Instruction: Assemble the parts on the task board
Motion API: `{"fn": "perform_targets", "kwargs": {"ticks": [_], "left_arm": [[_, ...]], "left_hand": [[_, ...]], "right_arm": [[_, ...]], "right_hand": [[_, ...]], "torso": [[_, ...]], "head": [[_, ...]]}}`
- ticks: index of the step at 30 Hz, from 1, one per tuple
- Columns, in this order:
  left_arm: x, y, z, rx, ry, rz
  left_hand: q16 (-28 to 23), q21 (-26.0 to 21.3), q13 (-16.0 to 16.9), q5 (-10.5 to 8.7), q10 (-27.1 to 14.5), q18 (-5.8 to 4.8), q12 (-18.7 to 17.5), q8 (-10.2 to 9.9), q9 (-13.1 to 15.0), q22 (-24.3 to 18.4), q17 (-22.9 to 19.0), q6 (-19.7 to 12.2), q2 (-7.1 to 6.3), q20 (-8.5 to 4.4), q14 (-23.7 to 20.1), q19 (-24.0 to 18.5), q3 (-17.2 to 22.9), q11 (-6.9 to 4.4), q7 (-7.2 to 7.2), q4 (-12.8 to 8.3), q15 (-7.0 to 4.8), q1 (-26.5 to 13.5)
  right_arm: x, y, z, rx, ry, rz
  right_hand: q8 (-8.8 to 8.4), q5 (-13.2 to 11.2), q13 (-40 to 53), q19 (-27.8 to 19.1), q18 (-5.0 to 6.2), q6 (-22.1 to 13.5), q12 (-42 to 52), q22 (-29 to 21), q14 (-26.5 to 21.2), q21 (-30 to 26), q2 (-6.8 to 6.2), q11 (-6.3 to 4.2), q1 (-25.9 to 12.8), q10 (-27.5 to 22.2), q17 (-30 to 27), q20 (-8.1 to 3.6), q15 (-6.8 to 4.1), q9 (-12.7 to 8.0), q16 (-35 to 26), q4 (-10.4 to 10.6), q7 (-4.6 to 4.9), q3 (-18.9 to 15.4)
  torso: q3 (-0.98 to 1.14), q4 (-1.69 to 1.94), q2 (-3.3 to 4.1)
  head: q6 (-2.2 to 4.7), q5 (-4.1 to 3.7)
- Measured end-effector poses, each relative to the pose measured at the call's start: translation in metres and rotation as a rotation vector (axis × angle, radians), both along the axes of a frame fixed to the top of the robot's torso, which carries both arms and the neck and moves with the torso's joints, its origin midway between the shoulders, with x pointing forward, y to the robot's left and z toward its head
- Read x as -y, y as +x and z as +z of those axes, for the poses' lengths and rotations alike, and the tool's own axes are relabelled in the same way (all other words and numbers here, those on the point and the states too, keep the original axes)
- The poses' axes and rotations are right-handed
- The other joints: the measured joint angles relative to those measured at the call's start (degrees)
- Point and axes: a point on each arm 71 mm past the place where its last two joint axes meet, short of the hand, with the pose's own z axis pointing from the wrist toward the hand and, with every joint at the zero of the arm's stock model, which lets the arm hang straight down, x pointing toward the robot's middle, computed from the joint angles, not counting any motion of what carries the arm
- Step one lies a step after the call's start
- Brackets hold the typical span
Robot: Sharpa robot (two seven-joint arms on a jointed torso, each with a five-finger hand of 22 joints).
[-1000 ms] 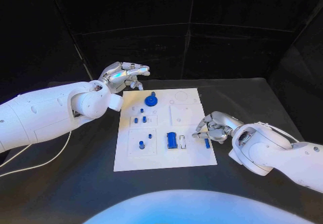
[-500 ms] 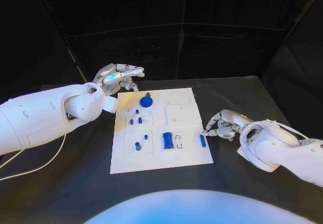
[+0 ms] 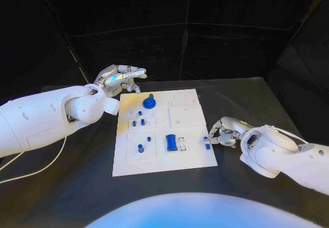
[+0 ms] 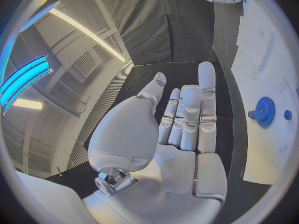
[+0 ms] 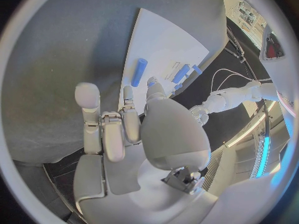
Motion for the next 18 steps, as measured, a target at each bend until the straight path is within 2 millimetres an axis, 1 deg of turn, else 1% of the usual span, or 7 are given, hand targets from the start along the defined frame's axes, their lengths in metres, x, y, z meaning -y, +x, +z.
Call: {"fn": "perform_targets", "kwargs": {"ticks": [2, 5, 8, 10, 11, 17, 18], "left_arm": [[0.0, 0.0, 0.0, 0.0, 0.0, 0.0], [-0.001, 0.0, 0.0, 0.0, 0.001, 0.001], [-0.001, 0.0, 0.0, 0.0, 0.001, 0.002], [-0.001, 0.0, 0.0, 0.0, 0.001, 0.002], [-0.001, 0.0, 0.0, 0.0, 0.001, 0.002], [-0.002, 0.0, 0.0, 0.0, 0.001, 0.002], [-0.001, 0.0, 0.0, 0.0, 0.001, 0.002]], "left_hand": [[0.0, 0.0, 0.0, 0.0, 0.0, 0.0, 0.0, 0.0, 0.0, 0.0, 0.0, 0.0, 0.0, 0.0, 0.0, 0.0, 0.0, 0.0, 0.0, 0.0, 0.0, 0.0], [0.0, 0.0, 0.0, 0.0, 0.0, 0.0, 0.0, 0.0, 0.0, 0.0, 0.0, 0.0, 0.0, 0.0, 0.0, 0.0, 0.0, 0.0, 0.0, 0.0, 0.0, 0.0], [0.0, 0.0, 0.0, 0.0, 0.0, 0.0, 0.0, 0.0, 0.0, 0.0, 0.0, 0.0, 0.0, 0.0, 0.0, 0.0, 0.0, 0.0, 0.0, 0.0, 0.0, 0.0], [0.0, 0.0, 0.0, 0.0, 0.0, 0.0, 0.0, 0.0, 0.0, 0.0, 0.0, 0.0, 0.0, 0.0, 0.0, 0.0, 0.0, 0.0, 0.0, 0.0, 0.0, 0.0], [0.0, 0.0, 0.0, 0.0, 0.0, 0.0, 0.0, 0.0, 0.0, 0.0, 0.0, 0.0, 0.0, 0.0, 0.0, 0.0, 0.0, 0.0, 0.0, 0.0, 0.0, 0.0], [0.0, 0.0, 0.0, 0.0, 0.0, 0.0, 0.0, 0.0, 0.0, 0.0, 0.0, 0.0, 0.0, 0.0, 0.0, 0.0, 0.0, 0.0, 0.0, 0.0, 0.0, 0.0], [0.0, 0.0, 0.0, 0.0, 0.0, 0.0, 0.0, 0.0, 0.0, 0.0, 0.0, 0.0, 0.0, 0.0, 0.0, 0.0, 0.0, 0.0, 0.0, 0.0, 0.0, 0.0]], "right_arm": [[-0.002, -0.001, -0.002, -0.008, -0.003, 0.006], [-0.004, -0.002, -0.004, -0.017, -0.009, 0.012], [-0.005, -0.003, -0.006, -0.024, -0.014, 0.017], [-0.006, -0.003, -0.006, -0.026, -0.017, 0.022], [-0.007, -0.003, -0.007, -0.027, -0.018, 0.024], [-0.012, -0.002, -0.008, -0.029, -0.026, 0.04], [-0.013, -0.002, -0.008, -0.028, -0.028, 0.042]], "right_hand": [[0.0, 0.0, 0.01, 0.0, 0.0, 0.33, 0.0, 0.03, 0.0, 0.0, 0.0, 0.0, 0.0, 0.0, 0.0, 0.0, 0.0, 0.03, 0.0, -0.15, 0.05, -0.15], [0.0, 0.0, 0.03, 0.0, 0.0, 0.77, 0.0, 0.03, 0.0, 0.0, 0.02, -0.01, 0.03, -0.01, 0.0, 0.0, 0.0, 0.19, 0.0, -0.15, -0.12, -0.15], [0.31, 0.0, 0.2, 0.0, 0.0, 1.22, 0.04, 0.04, 0.0, 0.0, 0.47, -0.22, 0.48, -0.22, 0.0, 0.0, 0.0, 0.3, 0.0, -0.31, -0.46, -0.31], [0.34, 0.0, 0.2, 0.0, 0.0, 1.48, 0.09, 0.08, 0.0, 0.0, 0.71, -0.25, 0.72, -0.19, 0.0, 0.0, 0.0, 0.37, 0.0, -0.48, -0.37, -0.48], [0.35, 0.0, 0.2, 0.0, 0.0, 1.6, 0.08, 0.08, -0.02, 0.0, 0.68, -0.35, 1.05, -0.09, 0.0, 0.0, -0.02, 0.41, 0.0, -0.47, -0.48, -0.47], [0.66, 0.3, 0.37, 0.0, 0.01, 2.05, -0.12, 0.07, 0.01, 0.0, 0.6, -0.75, 3.15, -0.09, 0.0, 0.0, -0.44, 0.78, 0.0, -1.89, -0.81, 0.0], [0.7, 0.3, 0.54, 0.0, 0.01, 2.06, -0.12, 0.07, 0.01, 0.0, 0.79, -0.75, 3.38, -0.09, 0.0, 0.0, -0.43, 0.81, 0.0, -2.22, -0.81, 0.15]], "torso": [[0.0, 0.0, 0.0], [0.0, 0.0, 0.0], [0.01, 0.0, 0.01], [0.02, 0.0, 0.03], [0.02, 0.0, 0.03], [0.02, 0.0, 0.03], [0.02, 0.0, 0.03]], "head": [[0.01, 0.01], [-0.03, 0.01], [-0.08, 0.02], [-0.11, 0.05], [-0.11, 0.05], [-0.18, 0.09], [-0.19, 0.09]]}}
